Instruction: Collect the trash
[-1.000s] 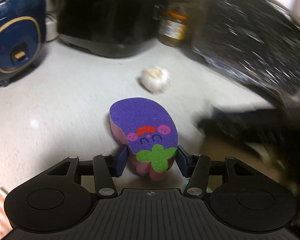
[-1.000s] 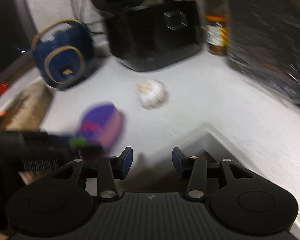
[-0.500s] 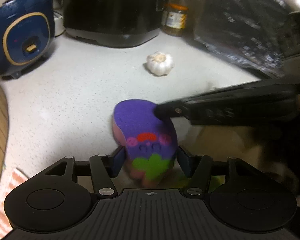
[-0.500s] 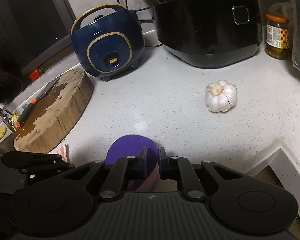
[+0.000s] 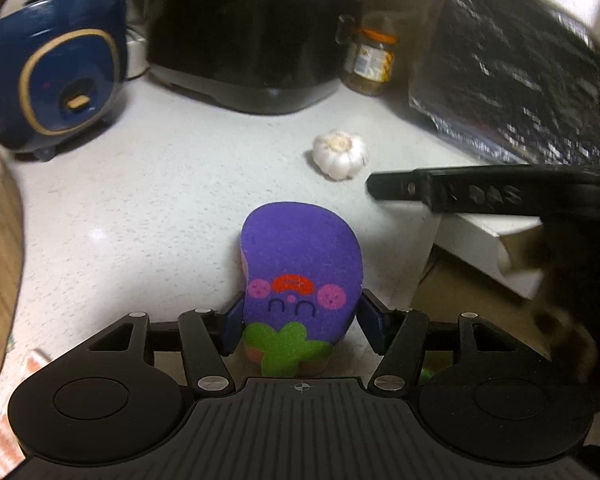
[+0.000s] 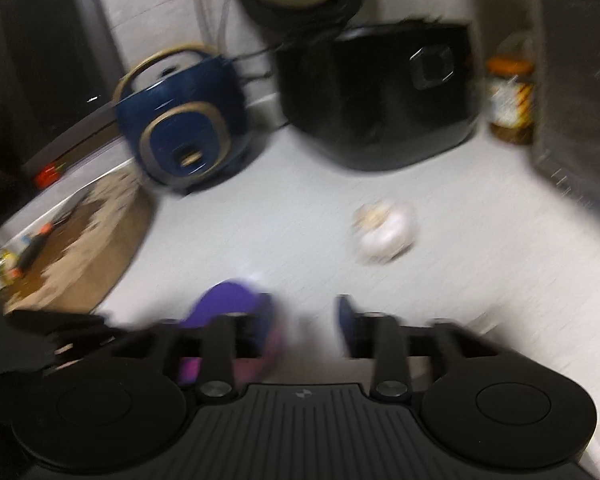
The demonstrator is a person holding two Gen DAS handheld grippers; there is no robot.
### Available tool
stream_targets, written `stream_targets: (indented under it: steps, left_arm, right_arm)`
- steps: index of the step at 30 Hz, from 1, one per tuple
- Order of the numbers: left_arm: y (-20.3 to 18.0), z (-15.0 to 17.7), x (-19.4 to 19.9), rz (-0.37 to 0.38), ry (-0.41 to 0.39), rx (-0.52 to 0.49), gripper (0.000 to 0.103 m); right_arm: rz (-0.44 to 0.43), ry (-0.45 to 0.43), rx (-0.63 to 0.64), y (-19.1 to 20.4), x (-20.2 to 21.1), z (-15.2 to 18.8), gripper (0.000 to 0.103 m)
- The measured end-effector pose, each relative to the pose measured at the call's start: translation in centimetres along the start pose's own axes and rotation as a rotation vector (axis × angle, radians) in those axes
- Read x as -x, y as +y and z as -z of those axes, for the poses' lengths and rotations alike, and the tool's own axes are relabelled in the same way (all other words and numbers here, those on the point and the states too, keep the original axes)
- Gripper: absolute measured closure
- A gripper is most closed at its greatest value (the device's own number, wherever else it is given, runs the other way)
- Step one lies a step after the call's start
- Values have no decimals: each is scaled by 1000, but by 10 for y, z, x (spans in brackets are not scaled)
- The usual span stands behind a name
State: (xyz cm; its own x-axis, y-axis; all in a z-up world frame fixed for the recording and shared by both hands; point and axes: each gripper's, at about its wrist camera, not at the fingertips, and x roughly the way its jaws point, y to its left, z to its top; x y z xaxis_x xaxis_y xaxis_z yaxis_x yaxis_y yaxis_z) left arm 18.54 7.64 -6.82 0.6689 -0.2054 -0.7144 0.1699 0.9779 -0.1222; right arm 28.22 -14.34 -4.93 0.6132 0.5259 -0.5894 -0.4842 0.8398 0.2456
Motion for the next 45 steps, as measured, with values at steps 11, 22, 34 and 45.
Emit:
stream_targets:
  steps: [11,22,34,45]
  left_arm:
    - [48,13,50,-48,-70,193,39]
    - [87,27,59,60,-87,225,39]
    - [60,29,54,260,-57,93,39]
    - [-55,95,33,387,151,71,39]
  right_arm:
    - [197,32,28,-16,-77,-41,49]
    - [273,69,53,14,-94,-43,51]
    - [84,40,-208,73,33,40,51]
    - [298,-15,-288,33,142,144,51]
